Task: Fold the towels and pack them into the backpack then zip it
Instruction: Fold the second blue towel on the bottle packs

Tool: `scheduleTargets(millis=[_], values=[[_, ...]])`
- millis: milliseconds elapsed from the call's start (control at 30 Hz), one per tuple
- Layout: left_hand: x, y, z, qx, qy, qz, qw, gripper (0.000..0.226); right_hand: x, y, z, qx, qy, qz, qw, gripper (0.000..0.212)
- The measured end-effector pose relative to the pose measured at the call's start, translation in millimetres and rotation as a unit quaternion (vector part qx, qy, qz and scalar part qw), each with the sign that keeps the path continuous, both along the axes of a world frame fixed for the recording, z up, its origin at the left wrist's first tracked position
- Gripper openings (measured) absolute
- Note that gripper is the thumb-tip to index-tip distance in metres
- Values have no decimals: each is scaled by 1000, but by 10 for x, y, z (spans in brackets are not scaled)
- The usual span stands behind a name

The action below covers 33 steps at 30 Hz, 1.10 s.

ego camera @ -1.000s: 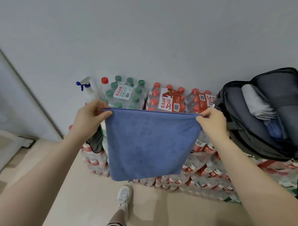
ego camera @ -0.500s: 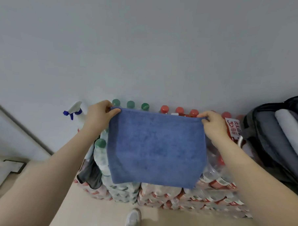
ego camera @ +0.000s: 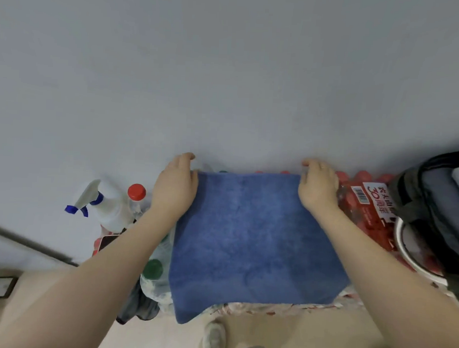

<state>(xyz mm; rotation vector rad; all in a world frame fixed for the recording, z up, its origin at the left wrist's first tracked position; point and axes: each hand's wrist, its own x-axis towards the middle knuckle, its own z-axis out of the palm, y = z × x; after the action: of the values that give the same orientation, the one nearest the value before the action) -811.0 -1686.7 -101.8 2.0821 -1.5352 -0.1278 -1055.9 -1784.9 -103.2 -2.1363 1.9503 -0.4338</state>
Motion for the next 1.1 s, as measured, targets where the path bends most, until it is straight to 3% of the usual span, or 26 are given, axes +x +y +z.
scheduleTargets(millis=[67,133,233,367,633,800,933,1100], values=[[-190,54,-57,-21,-33,-149,988,40,233,212,-17,-8,-12,121,992,43],[-357,67,-187,25,-66,-239,969,53,502,410,-45,43,14,223,974,56],[-465,134,-277,133,-88,-217,963,83,695,555,-154,97,99,276,951,58],[-329,187,-287,181,-128,-144,965,101,497,526,-170,76,142,262,951,57],[-207,408,-202,189,-113,-80,972,105,-339,494,-191,99,147,101,979,60],[-383,764,-98,210,-101,-50,971,71,-496,615,-109,141,60,106,982,62],[-493,1216,-85,206,-55,-27,977,64,-735,994,-121,129,-79,116,982,61],[-742,1680,-129,32,72,86,993,40,-1037,1589,-201,87,-235,62,966,48]])
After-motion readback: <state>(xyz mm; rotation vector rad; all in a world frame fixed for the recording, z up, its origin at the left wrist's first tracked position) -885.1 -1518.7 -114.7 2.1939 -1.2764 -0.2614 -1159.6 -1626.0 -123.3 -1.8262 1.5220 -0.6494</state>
